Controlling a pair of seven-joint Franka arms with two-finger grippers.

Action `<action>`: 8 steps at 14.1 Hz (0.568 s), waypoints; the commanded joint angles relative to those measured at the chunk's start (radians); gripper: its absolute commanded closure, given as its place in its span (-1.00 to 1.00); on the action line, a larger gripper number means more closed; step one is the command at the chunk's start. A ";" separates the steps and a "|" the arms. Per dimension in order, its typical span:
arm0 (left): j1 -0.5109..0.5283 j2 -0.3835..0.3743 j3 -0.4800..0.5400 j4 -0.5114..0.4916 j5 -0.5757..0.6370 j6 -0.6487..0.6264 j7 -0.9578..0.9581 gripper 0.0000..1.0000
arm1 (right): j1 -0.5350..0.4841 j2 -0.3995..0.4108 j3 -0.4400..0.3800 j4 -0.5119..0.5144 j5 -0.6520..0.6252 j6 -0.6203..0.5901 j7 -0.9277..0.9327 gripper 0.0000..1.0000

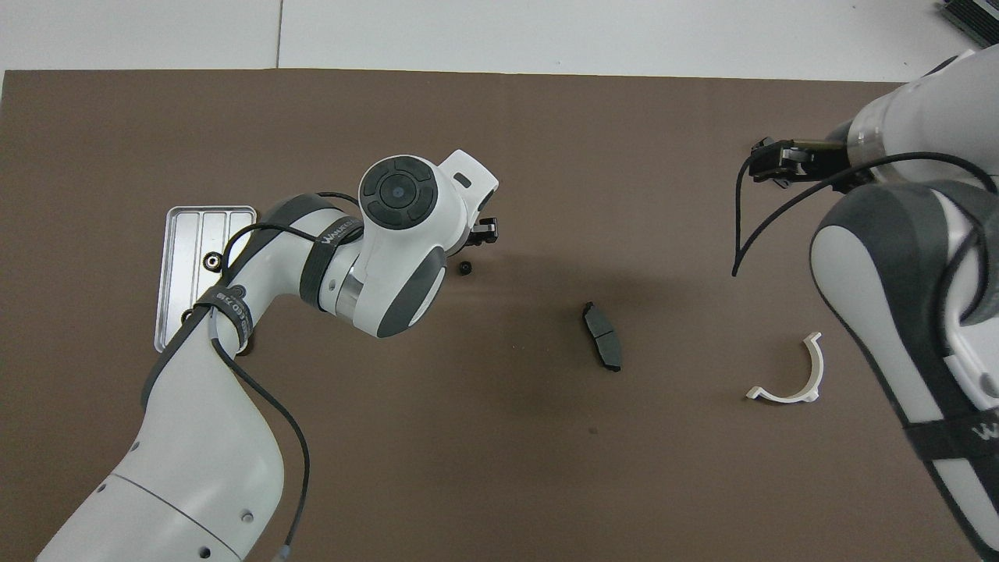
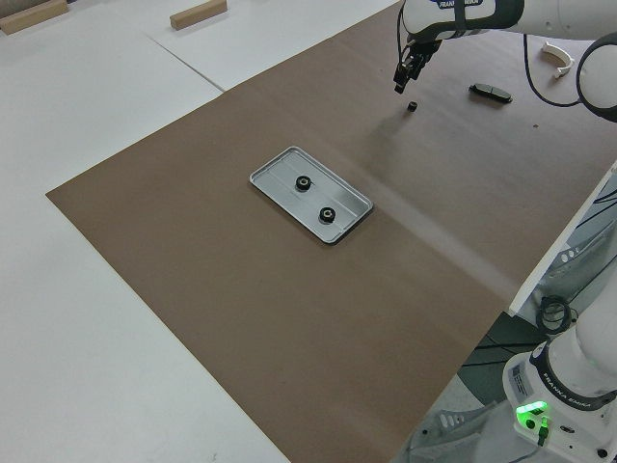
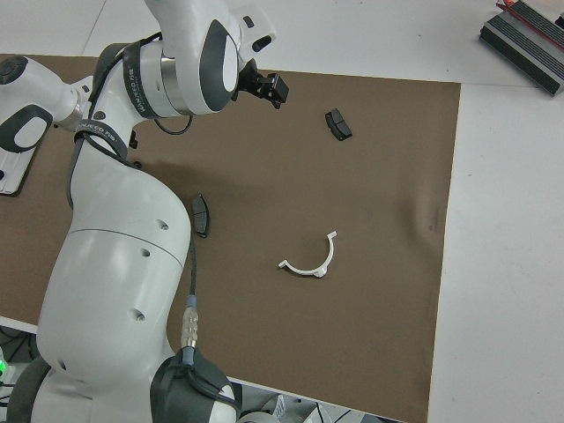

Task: Pick bearing gear from pile to tray
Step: 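Grasp the third gear with the left gripper while the right gripper retracts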

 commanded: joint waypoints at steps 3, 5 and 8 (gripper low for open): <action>-0.027 0.014 0.020 -0.009 0.005 0.026 -0.011 -0.36 | -0.045 -0.112 -0.072 -0.012 0.071 -0.175 -0.163 -1.00; -0.038 0.008 0.020 -0.042 0.007 0.037 -0.011 -0.32 | -0.082 -0.129 -0.077 0.036 0.071 -0.304 -0.209 -1.00; -0.047 -0.001 0.020 -0.080 0.007 0.065 -0.015 -0.29 | -0.093 -0.169 -0.080 0.015 0.065 -0.374 -0.215 -1.00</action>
